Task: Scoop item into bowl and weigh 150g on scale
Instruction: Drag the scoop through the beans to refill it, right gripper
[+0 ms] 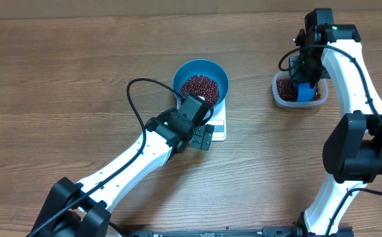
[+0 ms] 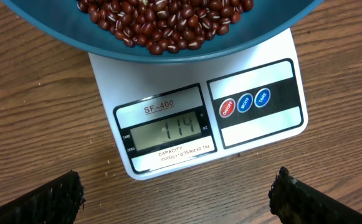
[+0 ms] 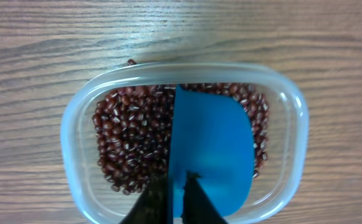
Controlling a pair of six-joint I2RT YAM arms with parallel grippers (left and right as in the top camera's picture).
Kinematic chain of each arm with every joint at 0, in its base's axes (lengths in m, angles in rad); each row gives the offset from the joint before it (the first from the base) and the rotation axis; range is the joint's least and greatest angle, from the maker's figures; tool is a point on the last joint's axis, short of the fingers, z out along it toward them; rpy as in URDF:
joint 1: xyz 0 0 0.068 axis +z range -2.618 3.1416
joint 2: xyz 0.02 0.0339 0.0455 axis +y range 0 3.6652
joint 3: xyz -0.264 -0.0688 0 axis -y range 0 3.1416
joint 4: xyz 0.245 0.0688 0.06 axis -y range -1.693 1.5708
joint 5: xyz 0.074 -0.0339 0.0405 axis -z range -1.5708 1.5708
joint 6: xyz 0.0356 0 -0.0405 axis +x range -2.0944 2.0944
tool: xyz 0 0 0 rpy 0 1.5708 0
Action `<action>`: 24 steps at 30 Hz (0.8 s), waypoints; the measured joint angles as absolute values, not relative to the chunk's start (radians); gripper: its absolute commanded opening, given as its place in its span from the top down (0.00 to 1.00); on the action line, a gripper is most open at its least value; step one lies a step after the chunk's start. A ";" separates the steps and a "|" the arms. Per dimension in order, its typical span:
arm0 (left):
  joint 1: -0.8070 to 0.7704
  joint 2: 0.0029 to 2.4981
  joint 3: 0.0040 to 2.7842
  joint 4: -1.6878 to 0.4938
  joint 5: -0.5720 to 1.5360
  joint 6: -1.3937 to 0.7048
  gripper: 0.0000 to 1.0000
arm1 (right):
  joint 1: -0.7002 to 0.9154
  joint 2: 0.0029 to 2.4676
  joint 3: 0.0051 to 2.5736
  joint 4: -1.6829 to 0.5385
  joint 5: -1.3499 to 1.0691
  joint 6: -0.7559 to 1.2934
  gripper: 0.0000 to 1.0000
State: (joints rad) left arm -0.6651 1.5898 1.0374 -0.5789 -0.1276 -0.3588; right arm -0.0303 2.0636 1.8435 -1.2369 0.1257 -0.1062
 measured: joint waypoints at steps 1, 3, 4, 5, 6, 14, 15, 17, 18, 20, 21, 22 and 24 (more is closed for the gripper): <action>-0.665 1.590 1.037 -0.579 -0.128 -0.359 0.00 | -0.030 2.064 1.843 -1.233 0.130 -0.109 0.83; -0.665 1.590 1.037 -0.579 -0.128 -0.359 0.00 | -0.030 2.064 1.843 -1.226 0.137 -0.110 0.83; -0.665 1.590 1.037 -0.579 -0.127 -0.359 0.00 | -0.031 2.064 1.843 -1.224 0.138 -0.109 0.83; -0.665 1.590 1.037 -0.579 -0.128 -0.359 0.00 | -0.031 2.064 1.842 -1.222 0.139 -0.109 0.83; -0.665 1.590 1.037 -0.579 -0.128 -0.359 0.01 | -0.031 2.064 1.842 -1.220 0.139 -0.109 0.83; -0.665 1.590 1.037 -0.579 -0.128 -0.359 0.00 | -0.031 2.064 1.842 -1.214 0.137 -0.109 0.91; -0.665 1.590 1.037 -0.579 -0.128 -0.359 0.00 | -0.031 2.064 1.842 -1.215 0.137 -0.109 0.91; -0.665 1.590 1.037 -0.579 -0.127 -0.359 0.00 | -0.031 2.064 1.842 -1.217 0.136 -0.109 0.94; -0.665 1.590 1.037 -0.579 -0.128 -0.359 0.00 | -0.031 2.064 1.842 -1.219 0.135 -0.109 0.96; -0.665 1.590 1.037 -0.579 -0.127 -0.359 0.00 | -0.031 2.064 1.842 -1.224 0.133 -0.109 0.96; -0.665 1.590 1.037 -0.579 -0.128 -0.359 0.01 | -0.031 2.064 1.842 -1.226 0.133 -0.109 0.96; -0.665 1.590 1.037 -0.579 -0.127 -0.358 0.00 | -0.032 2.064 1.842 -1.231 0.130 -0.109 0.96; -0.665 1.590 1.037 -0.579 -0.128 -0.359 0.00 | -0.035 2.064 1.842 -1.234 0.128 -0.109 0.96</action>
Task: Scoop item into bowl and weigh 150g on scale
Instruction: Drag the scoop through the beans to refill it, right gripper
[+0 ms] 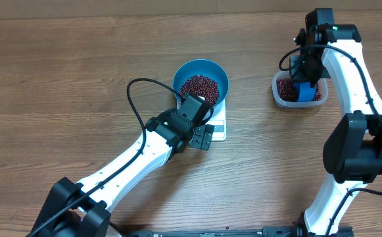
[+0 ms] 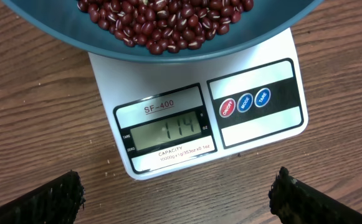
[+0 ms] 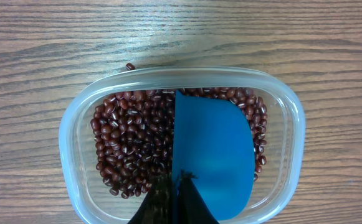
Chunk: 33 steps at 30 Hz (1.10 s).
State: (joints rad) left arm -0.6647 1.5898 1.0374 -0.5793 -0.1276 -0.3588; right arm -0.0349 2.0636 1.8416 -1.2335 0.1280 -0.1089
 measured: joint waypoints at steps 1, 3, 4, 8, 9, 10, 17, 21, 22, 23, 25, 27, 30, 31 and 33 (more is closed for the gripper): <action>-0.665 1.590 1.037 -0.579 -0.128 -0.359 0.00 | -0.037 2.064 1.842 -1.235 0.126 -0.109 0.96; -0.665 1.590 1.037 -0.579 -0.128 -0.359 0.00 | -0.042 2.063 1.842 -1.235 0.116 -0.108 0.96; -0.665 1.590 1.037 -0.579 -0.128 -0.358 0.00 | -0.045 2.063 1.842 -1.235 0.110 -0.109 0.96; -0.665 1.590 1.037 -0.579 -0.128 -0.359 0.00 | -0.057 2.061 1.842 -1.235 0.094 -0.109 0.96; -0.665 1.590 1.037 -0.579 -0.127 -0.359 0.00 | -0.059 2.061 1.842 -1.235 0.092 -0.114 0.96; -0.665 1.590 1.037 -0.579 -0.128 -0.358 0.01 | -0.059 2.061 1.842 -1.235 0.092 -0.117 0.96; -0.665 1.590 1.037 -0.579 -0.128 -0.359 0.00 | -0.069 2.061 1.841 -1.232 0.036 -0.126 0.96; -0.665 1.590 1.037 -0.579 -0.128 -0.359 0.00 | -0.075 2.056 1.824 -1.219 0.004 -0.096 0.96; -0.665 1.590 1.037 -0.579 -0.127 -0.359 0.00 | -0.075 2.054 1.820 -1.216 -0.001 -0.087 0.96; -0.665 1.590 1.037 -0.579 -0.128 -0.359 0.00 | -0.076 2.053 1.817 -1.214 -0.012 -0.081 0.96; -0.665 1.590 1.037 -0.579 -0.128 -0.359 0.01 | -0.078 2.052 1.812 -1.212 -0.044 -0.073 0.96; -0.665 1.590 1.037 -0.579 -0.128 -0.359 0.00 | -0.079 2.052 1.808 -1.209 -0.077 -0.069 0.96; -0.665 1.590 1.037 -0.579 -0.127 -0.359 0.00 | -0.085 2.052 1.805 -1.208 -0.129 -0.064 0.96; -0.665 1.590 1.037 -0.580 -0.128 -0.359 0.01 | -0.088 2.052 1.805 -1.208 -0.142 -0.062 0.96; -0.665 1.590 1.037 -0.580 -0.128 -0.359 0.01 | -0.100 2.052 1.804 -1.209 -0.171 -0.060 0.96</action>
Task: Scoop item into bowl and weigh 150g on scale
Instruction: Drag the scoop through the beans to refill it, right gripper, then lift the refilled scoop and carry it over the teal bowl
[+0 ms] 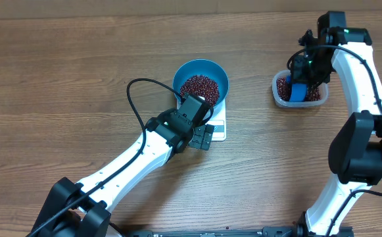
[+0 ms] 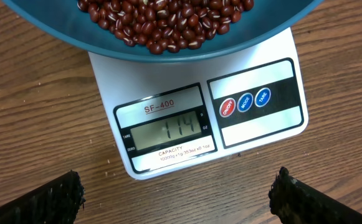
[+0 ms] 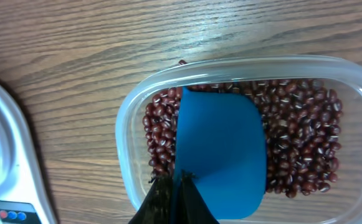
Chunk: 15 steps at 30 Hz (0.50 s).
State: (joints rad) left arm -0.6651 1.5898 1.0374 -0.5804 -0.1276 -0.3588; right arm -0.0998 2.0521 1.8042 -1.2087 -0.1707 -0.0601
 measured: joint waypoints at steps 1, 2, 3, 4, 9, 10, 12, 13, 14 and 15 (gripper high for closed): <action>-0.665 1.590 1.037 -0.581 -0.128 -0.359 0.00 | -0.107 2.052 1.804 -1.210 -0.181 -0.060 0.96; -0.665 1.590 1.037 -0.582 -0.128 -0.359 0.00 | -0.115 2.052 1.803 -1.213 -0.191 -0.059 0.96; -0.665 1.590 1.037 -0.583 -0.128 -0.359 0.00 | -0.121 2.052 1.803 -1.215 -0.199 -0.058 0.96; -0.665 1.590 1.037 -0.583 -0.128 -0.359 0.01 | -0.133 2.052 1.803 -1.220 -0.214 -0.056 0.96; -0.665 1.590 1.037 -0.583 -0.128 -0.359 0.01 | -0.213 2.052 1.798 -1.234 -0.320 -0.056 0.96; -0.665 1.590 1.037 -0.583 -0.128 -0.359 0.00 | -0.237 2.053 1.794 -1.238 -0.355 -0.056 0.96; -0.665 1.590 1.037 -0.583 -0.127 -0.359 0.01 | -0.286 2.053 1.790 -1.244 -0.427 -0.056 0.96; -0.665 1.590 1.037 -0.583 -0.128 -0.359 0.00 | -0.310 2.053 1.790 -1.247 -0.462 -0.056 0.96; -0.665 1.590 1.037 -0.583 -0.128 -0.359 0.00 | -0.336 2.053 1.790 -1.249 -0.501 -0.056 0.96; -0.665 1.590 1.037 -0.583 -0.128 -0.359 0.00 | -0.360 2.053 1.790 -1.251 -0.538 -0.056 0.96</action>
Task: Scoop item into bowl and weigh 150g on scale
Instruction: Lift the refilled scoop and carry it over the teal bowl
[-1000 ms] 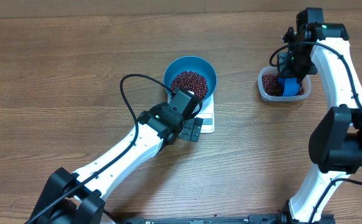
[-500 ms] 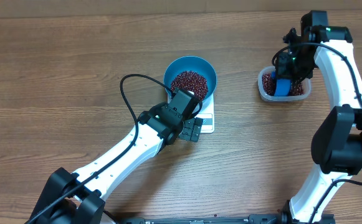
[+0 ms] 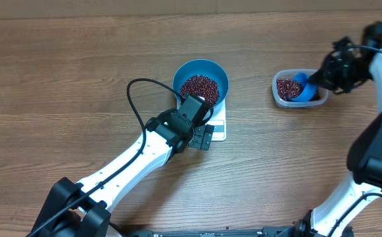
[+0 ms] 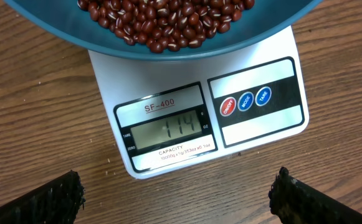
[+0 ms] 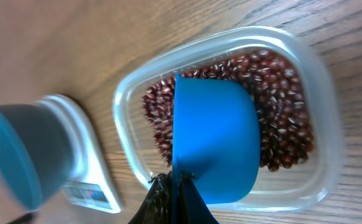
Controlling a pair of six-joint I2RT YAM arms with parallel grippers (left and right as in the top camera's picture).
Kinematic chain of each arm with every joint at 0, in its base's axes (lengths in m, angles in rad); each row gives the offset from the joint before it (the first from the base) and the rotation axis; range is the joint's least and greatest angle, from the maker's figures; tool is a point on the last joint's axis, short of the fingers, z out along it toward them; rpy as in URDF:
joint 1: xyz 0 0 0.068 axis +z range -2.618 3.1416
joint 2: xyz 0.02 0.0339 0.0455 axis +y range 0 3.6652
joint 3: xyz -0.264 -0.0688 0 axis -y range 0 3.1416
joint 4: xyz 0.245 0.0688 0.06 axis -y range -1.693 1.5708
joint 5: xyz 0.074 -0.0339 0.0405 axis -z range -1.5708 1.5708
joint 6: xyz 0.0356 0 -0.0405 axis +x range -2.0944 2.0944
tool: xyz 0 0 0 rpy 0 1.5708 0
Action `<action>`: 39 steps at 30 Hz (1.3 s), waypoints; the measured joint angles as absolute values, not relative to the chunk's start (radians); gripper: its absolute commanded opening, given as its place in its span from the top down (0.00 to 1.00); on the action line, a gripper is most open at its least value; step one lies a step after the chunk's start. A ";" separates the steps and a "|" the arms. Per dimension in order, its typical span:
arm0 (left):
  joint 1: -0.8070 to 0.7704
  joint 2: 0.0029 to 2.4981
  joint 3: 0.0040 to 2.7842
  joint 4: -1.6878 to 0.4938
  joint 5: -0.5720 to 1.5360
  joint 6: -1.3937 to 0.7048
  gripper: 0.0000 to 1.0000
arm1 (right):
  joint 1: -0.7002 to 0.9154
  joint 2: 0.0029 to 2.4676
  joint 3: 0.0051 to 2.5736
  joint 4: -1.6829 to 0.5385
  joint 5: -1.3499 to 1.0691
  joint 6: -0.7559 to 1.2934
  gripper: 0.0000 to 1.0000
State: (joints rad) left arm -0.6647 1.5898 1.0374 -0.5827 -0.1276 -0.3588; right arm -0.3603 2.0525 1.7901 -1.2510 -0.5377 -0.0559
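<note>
A blue bowl (image 3: 200, 82) of red beans sits on the white scale (image 4: 199, 115), whose display reads 114. My left gripper (image 4: 177, 193) hangs open just in front of the scale, nothing between its fingers. At the right a clear plastic container (image 3: 297, 89) holds more red beans. My right gripper (image 5: 176, 186) is shut on the handle of a blue scoop (image 5: 215, 143), tilted over the container (image 5: 318, 112) with its bowl among the beans. In the overhead view the scoop (image 3: 305, 84) lies at the container's right side.
Bare wooden table all round. A black cable (image 3: 138, 99) loops off the left arm beside the scale. The right arm (image 3: 381, 59) reaches in from the table's right edge.
My right arm has swung out to the right and tilted, so the scoop now leans into the container from its right side. The left gripper and the scale reading have not changed.
The scale read 114 throughout, with my left gripper open in front of it. My right gripper held the blue scoop upright over the bean container, then shifted a little to the right, and now it is tilted with the scoop down among the beans.
</note>
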 measured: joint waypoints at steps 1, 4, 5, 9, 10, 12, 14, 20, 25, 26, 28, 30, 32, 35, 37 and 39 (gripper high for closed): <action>-0.665 1.590 1.037 -0.583 -0.128 -0.359 0.00 | -0.385 2.053 1.790 -1.254 -0.572 -0.056 0.96; -0.665 1.590 1.037 -0.583 -0.128 -0.359 0.01 | -0.453 2.053 1.790 -1.274 -0.654 -0.056 0.96; -0.665 1.590 1.037 -0.583 -0.128 -0.359 0.00 | -0.474 2.053 1.790 -1.281 -0.678 -0.056 0.96; -0.665 1.590 1.037 -0.583 -0.128 -0.359 0.01 | -0.530 2.053 1.789 -1.313 -0.751 -0.072 0.96; -0.665 1.590 1.037 -0.583 -0.128 -0.359 0.00 | -0.537 2.053 1.789 -1.326 -0.767 -0.084 0.96; -0.665 1.590 1.037 -0.583 -0.128 -0.359 0.00 | -0.545 2.053 1.789 -1.345 -0.796 -0.107 0.96; -0.665 1.590 1.037 -0.583 -0.128 -0.359 0.00 | -0.546 2.053 1.789 -1.351 -0.817 -0.125 0.96; -0.665 1.590 1.037 -0.583 -0.128 -0.359 0.00 | -0.546 2.053 1.789 -1.367 -0.871 -0.178 0.96; -0.665 1.590 1.037 -0.583 -0.128 -0.358 0.01 | -0.542 2.053 1.789 -1.428 -0.987 -0.295 0.96; -0.665 1.590 1.037 -0.583 -0.128 -0.358 0.01 | -0.539 2.053 1.789 -1.435 -1.004 -0.314 0.96; -0.665 1.590 1.037 -0.582 -0.128 -0.359 0.00 | -0.525 2.053 1.789 -1.440 -1.027 -0.340 0.96; -0.665 1.590 1.037 -0.582 -0.128 -0.359 0.00 | -0.500 2.053 1.789 -1.440 -1.043 -0.356 0.96; -0.665 1.590 1.037 -0.582 -0.127 -0.359 0.00 | -0.472 2.053 1.789 -1.441 -1.048 -0.367 0.96; -0.665 1.590 1.037 -0.582 -0.127 -0.359 0.00 | -0.408 2.053 1.814 -1.453 -1.051 -0.374 0.96; -0.665 1.590 1.037 -0.582 -0.128 -0.359 0.00 | -0.365 2.053 1.859 -1.458 -1.051 -0.376 0.96; -0.665 1.590 1.037 -0.582 -0.127 -0.359 0.00 | -0.321 2.053 1.915 -1.459 -1.051 -0.379 0.96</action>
State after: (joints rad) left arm -0.6647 1.5898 1.0374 -0.5819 -0.1272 -0.3588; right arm -0.3214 2.0525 1.9148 -1.4586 -1.0508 -0.3790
